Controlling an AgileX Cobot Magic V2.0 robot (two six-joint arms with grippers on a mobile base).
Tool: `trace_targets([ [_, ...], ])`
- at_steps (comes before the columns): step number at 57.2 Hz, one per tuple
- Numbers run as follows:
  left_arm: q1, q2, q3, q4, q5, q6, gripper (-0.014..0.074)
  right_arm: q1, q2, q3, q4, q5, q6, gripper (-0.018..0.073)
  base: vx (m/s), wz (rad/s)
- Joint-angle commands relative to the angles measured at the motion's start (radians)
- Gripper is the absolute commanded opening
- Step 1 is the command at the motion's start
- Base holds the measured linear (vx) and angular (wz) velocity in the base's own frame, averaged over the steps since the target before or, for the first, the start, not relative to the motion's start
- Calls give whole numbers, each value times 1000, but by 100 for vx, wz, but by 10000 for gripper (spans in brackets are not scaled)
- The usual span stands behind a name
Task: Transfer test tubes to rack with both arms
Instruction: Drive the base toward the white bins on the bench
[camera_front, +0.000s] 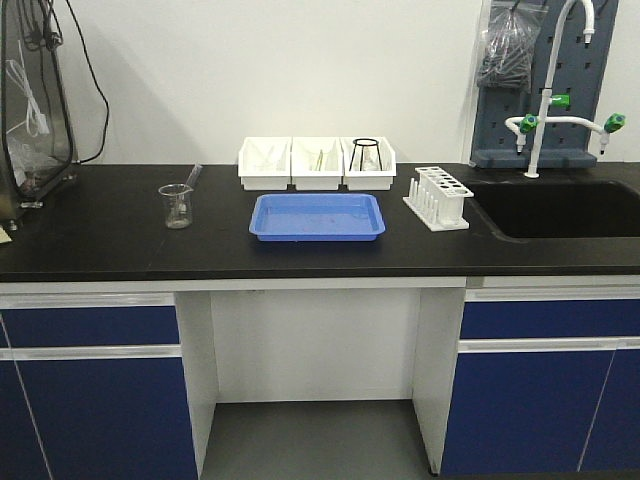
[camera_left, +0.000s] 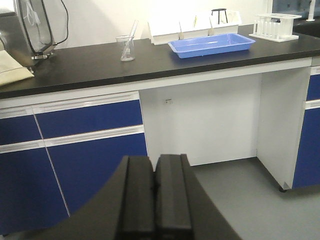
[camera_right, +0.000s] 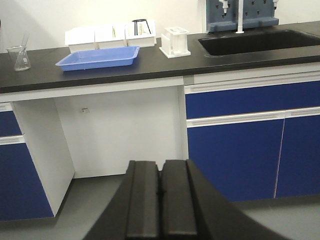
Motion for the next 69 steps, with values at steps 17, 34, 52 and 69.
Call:
trace_targets([
  [17, 1, -21, 26, -3, -82, -5, -21, -6, -11, 10, -5, -85, -8, -8, 0, 0],
  [34, 1, -21, 26, -3, -82, -5, -21, -6, -11, 10, -5, -85, -8, -8, 0, 0],
  [52, 1, -21, 26, -3, -82, -5, -21, -6, -11, 10, -5, -85, -8, -8, 2, 0],
  [69, 1, -21, 26, -3, -82, -5, -21, -6, -11, 10, -5, -85, -8, -8, 14, -2],
])
